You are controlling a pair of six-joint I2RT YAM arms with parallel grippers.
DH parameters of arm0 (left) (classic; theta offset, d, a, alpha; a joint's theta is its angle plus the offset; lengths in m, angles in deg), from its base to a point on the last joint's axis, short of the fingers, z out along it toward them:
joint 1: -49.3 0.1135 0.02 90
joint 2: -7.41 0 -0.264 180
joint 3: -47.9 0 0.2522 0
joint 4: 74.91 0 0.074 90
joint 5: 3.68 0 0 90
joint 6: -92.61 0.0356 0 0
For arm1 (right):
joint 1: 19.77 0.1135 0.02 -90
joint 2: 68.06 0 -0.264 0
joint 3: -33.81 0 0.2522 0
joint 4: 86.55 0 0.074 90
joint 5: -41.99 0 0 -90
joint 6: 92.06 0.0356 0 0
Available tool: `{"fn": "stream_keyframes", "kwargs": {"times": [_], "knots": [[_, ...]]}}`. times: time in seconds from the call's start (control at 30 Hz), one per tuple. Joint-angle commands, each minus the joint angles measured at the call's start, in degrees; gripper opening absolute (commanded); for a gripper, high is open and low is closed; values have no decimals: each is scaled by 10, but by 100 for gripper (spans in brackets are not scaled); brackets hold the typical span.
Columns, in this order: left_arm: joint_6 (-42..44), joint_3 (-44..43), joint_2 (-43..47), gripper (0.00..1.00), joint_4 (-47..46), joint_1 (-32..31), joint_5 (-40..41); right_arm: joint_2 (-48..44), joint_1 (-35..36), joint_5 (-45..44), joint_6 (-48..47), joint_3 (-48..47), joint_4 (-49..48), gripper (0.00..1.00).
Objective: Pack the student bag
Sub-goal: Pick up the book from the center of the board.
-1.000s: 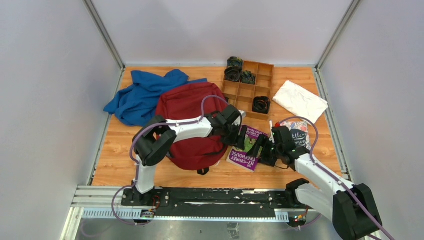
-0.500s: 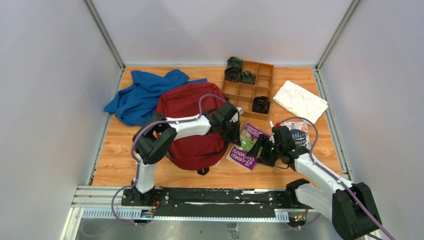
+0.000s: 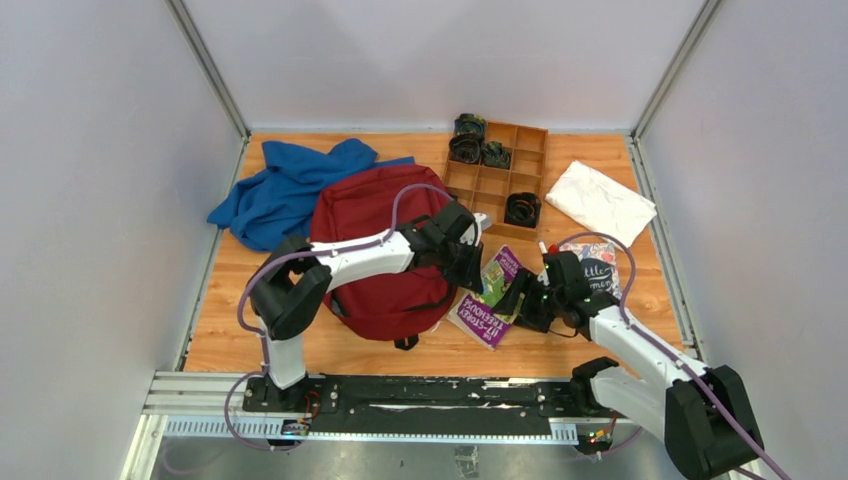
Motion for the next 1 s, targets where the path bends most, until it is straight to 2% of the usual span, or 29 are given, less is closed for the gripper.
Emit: {"fn": "stream_keyframes", "kwargs": {"times": [0.0, 0.17, 0.27, 0.4, 0.53, 0.67, 0.7, 0.73, 0.97], "knots": [[64, 2, 58, 0, 34, 0, -52, -24, -2, -6, -41, -45, 41, 73], [143, -45, 92, 0, 98, 24, -77, -52, -8, -30, -98, -141, 119, 76], [219, -67, 117, 0, 136, 25, -103, -74, -36, -29, -127, -184, 147, 76], [308, -83, 155, 0, 192, 26, -87, -86, -136, 98, -168, -226, 170, 77], [377, -88, 186, 0, 219, 28, -118, -82, -157, 204, -217, -260, 203, 80], [421, -83, 212, 0, 232, 36, -140, -105, -157, 263, -237, -264, 229, 85], [429, -84, 221, 0, 233, 42, -142, -115, -157, 317, -238, -251, 226, 88], [432, -86, 222, 0, 235, 46, -144, -119, -157, 329, -236, -246, 229, 88], [438, -105, 241, 0, 248, 70, -157, -155, -157, 306, -226, -231, 264, 91]]}}
